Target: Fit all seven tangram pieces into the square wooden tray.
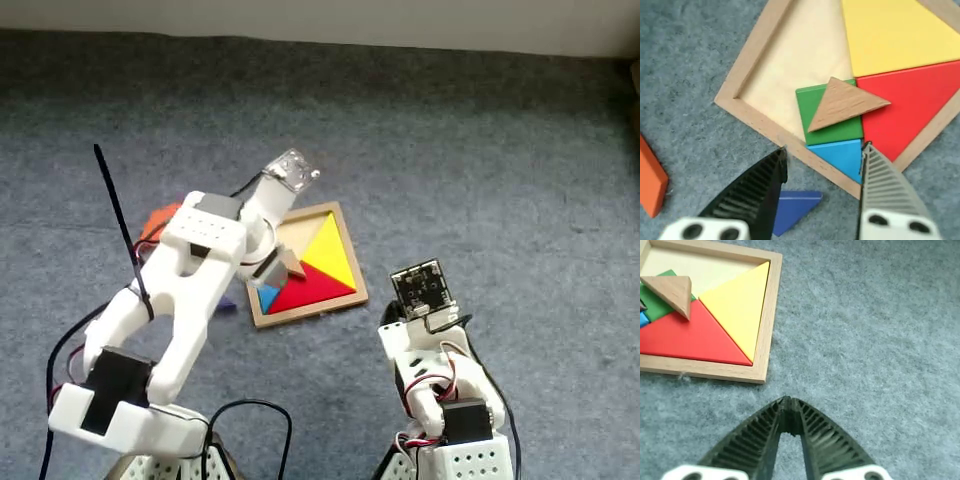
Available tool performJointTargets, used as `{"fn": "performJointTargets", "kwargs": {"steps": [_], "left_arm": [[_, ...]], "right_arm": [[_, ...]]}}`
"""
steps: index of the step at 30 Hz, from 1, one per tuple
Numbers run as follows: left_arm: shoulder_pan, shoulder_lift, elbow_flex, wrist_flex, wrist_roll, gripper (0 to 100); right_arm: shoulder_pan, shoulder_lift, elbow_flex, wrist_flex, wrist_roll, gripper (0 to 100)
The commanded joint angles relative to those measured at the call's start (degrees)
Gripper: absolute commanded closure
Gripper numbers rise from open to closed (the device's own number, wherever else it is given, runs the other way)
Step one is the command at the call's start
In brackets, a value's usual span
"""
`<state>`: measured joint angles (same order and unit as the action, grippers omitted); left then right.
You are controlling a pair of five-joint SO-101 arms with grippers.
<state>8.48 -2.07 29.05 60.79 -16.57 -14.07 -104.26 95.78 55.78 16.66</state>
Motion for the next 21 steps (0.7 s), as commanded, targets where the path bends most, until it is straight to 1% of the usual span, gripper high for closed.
{"fn": "performJointTargets", "kwargs": {"steps": [1,4,8,13,17,21], "left_arm": [[-2.86,-2.42,-0.13,-2.02,0.35,76],[-2.86,-1.8,1.1,-4.84,0.53,76],[-2.86,2.15,0.31,-6.86,0.53,76],[-3.21,8.66,-5.05,-6.95,0.7,76],[-3.3,11.12,-7.69,-6.95,0.88,76],[-3.38,11.12,-9.27,-6.95,4.22,76]], "right_arm": [[0.75,-0.92,4.62,-0.13,0.7,99.2],[0.75,-0.92,4.62,-0.13,0.7,99.2],[0.75,-0.92,4.62,-0.13,0.7,99.2],[0.75,-0.92,4.62,-0.13,0.7,99.2],[0.75,-0.92,4.62,-0.13,0.7,99.2],[0.75,-0.92,4.62,-0.13,0.7,99.2]]}}
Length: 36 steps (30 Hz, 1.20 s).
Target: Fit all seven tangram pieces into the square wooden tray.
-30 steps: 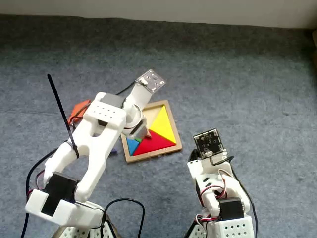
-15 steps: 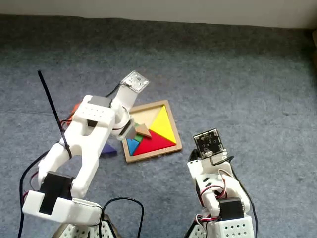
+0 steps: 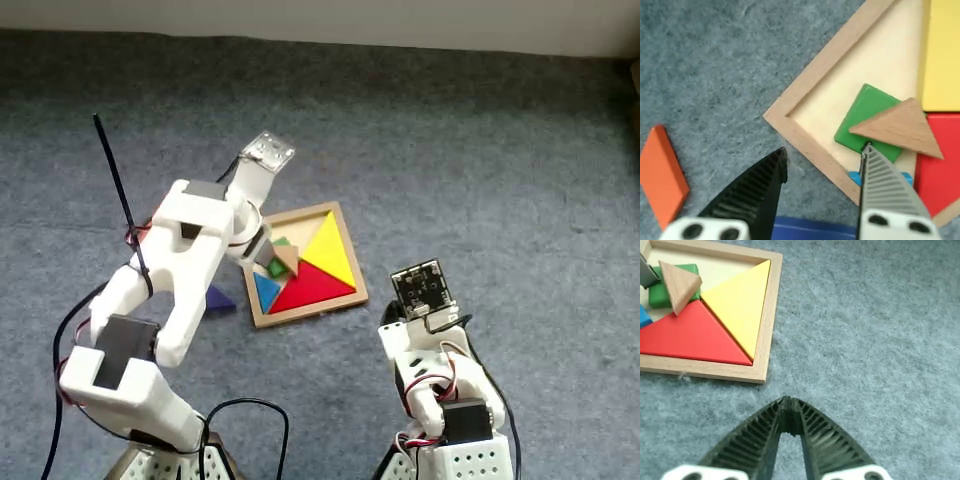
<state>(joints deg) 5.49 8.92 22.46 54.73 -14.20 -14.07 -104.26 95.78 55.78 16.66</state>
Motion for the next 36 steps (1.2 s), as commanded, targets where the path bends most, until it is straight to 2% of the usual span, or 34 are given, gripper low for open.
{"fn": "performJointTargets", "kwargs": {"steps": [1,5,9,17,22,29,34,36], "left_arm": [[-0.66,0.13,-3.03,-0.88,1.93,76],[-0.84,0.13,-4.18,-1.14,2.11,76],[-0.57,0.04,-4.26,-1.05,5.36,76],[-0.48,-2.33,-4.0,-0.88,5.8,76],[-0.31,-2.86,-4.18,-1.32,10.73,76],[3.82,-2.86,-3.56,-3.34,11.08,76],[4.0,-2.86,-3.82,-4.92,17.32,76],[3.91,-2.86,-3.91,-4.92,17.49,76]], "right_arm": [[0.75,-0.92,4.62,-0.13,0.7,99.2],[0.75,-0.92,4.62,-0.13,0.7,99.2],[0.75,-0.92,4.62,-0.13,0.7,99.2],[0.75,-0.92,4.62,-0.13,0.7,99.2],[0.75,-0.92,4.62,-0.13,0.7,99.2],[0.75,-0.92,4.62,-0.13,0.7,99.2],[0.75,-0.92,4.62,-0.13,0.7,99.2],[0.75,-0.92,4.62,-0.13,0.7,99.2]]}}
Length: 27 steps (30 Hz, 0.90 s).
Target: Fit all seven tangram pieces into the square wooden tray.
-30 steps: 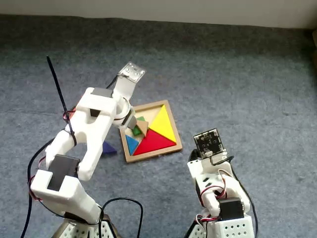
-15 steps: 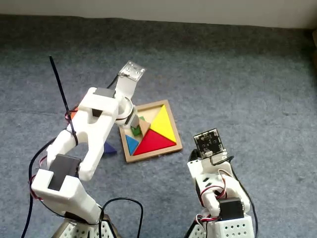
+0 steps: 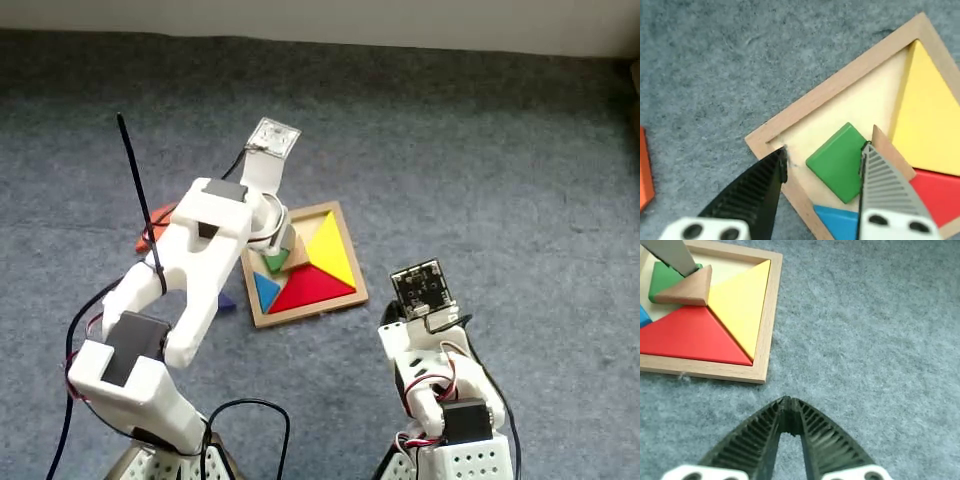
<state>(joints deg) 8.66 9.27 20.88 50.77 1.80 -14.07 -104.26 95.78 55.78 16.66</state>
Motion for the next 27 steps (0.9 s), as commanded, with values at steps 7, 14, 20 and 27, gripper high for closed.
{"fn": "performJointTargets", "kwargs": {"steps": [7,14,20,27], "left_arm": [[0.57,-3.82,-2.51,-0.62,1.49,76],[-1.89,-3.47,-2.51,-0.62,1.49,75],[-3.12,-3.3,-1.89,2.64,1.41,76],[-2.77,-3.74,-1.8,11.08,-1.23,76]], "right_arm": [[0.75,-0.92,4.62,-0.13,0.7,99.2],[0.75,-0.92,4.62,-0.13,0.7,99.2],[0.75,-0.92,4.62,-0.04,0.7,99.2],[0.75,-0.92,4.62,-0.04,0.7,99.2]]}}
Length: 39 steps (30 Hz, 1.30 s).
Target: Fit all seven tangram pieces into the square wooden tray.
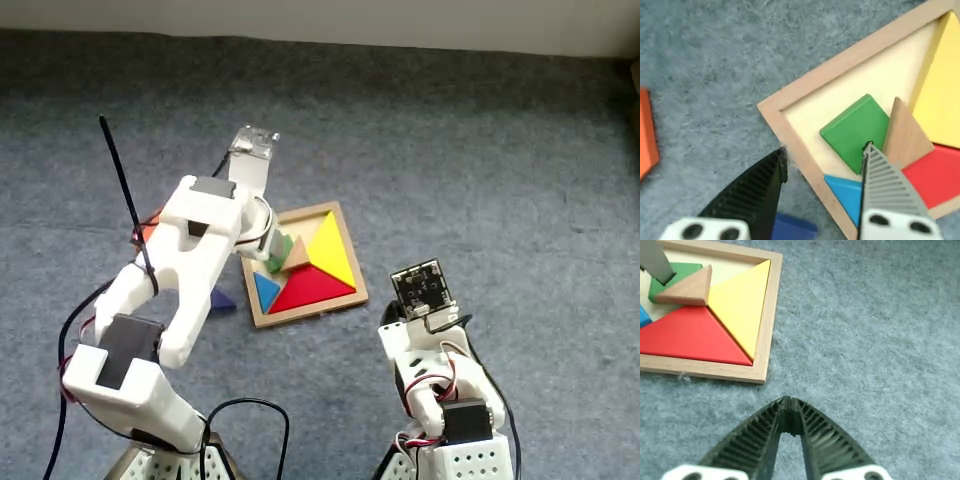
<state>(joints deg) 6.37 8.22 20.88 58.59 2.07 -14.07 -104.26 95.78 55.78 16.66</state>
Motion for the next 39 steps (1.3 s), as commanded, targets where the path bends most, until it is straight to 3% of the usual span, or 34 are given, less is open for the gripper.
{"fn": "performJointTargets", "kwargs": {"steps": [1,13,21,31,39], "left_arm": [[-0.48,-2.68,-1.8,3.78,-1.67,76],[-2.68,-7.52,-2.95,3.69,-1.67,76],[-4.26,-3.21,-0.92,-6.51,-0.88,75],[-3.12,3.74,-5.85,1.67,-3.52,76],[-2.77,-4.62,1.27,2.46,-5.36,76]], "right_arm": [[0.75,-0.92,4.62,-0.04,0.7,99.2],[0.75,-0.92,4.62,-0.04,0.7,99.2],[0.75,-0.92,4.62,-0.04,0.7,99.2],[0.75,-0.92,4.62,-0.04,0.7,99.2],[0.75,-0.92,4.62,-0.04,0.7,99.2]]}}
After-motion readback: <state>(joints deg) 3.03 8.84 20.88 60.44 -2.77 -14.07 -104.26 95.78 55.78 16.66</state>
